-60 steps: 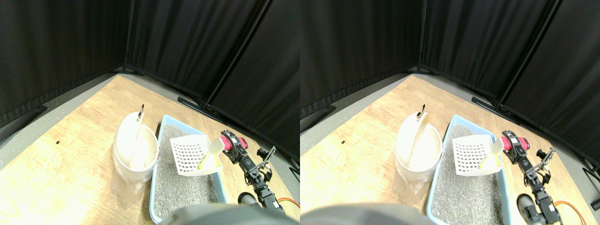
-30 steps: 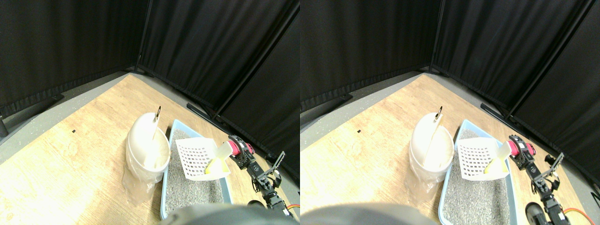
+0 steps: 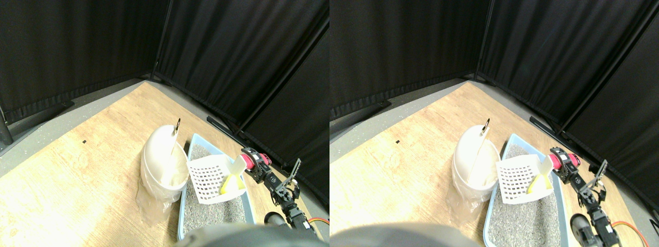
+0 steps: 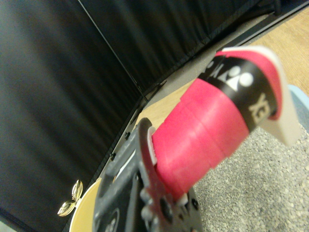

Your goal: Scoop (unimanual)

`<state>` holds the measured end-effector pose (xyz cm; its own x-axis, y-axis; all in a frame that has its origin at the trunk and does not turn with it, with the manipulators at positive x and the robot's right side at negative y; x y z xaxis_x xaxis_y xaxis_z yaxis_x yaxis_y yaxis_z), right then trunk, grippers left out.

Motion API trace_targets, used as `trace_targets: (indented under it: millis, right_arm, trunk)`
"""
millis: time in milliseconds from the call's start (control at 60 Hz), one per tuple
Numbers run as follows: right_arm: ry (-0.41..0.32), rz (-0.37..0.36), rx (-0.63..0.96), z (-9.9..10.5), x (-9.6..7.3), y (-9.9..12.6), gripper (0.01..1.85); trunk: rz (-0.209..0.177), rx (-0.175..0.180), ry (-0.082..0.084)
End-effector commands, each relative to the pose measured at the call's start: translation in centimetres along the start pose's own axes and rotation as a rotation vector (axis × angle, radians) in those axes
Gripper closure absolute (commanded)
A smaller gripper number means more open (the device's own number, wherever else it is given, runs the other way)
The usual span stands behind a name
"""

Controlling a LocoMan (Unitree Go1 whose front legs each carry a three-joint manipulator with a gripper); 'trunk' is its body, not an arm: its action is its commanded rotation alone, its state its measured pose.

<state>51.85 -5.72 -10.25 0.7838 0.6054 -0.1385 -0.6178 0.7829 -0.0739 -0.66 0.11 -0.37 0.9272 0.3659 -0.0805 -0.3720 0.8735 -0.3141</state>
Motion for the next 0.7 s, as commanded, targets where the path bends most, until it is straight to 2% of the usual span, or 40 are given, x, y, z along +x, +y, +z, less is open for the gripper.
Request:
trace_targets:
  millis: [17, 217, 367, 417, 700]
  right_arm:
    - [-0.044, 0.016, -0.02, 0.9, 0.4, 0.5, 1.81]
    - [0.0, 0.005, -0.051, 0.9, 0.8, 0.6, 1.81]
    - [0.044, -0.056, -0.106, 1.2, 1.1, 0.9, 1.81]
    - [0.037, -0.047, -0.102, 1.2, 1.2, 0.9, 1.81]
    - [0.041, -0.109, -0.11, 1.7, 1.4, 0.7, 1.81]
  trunk:
    - [0.021, 0.004, 0.025]
    - [0.02, 0.009, 0.025]
    - [0.016, 0.011, 0.021]
    - [0.014, 0.014, 0.02]
    - [0.008, 0.017, 0.021]
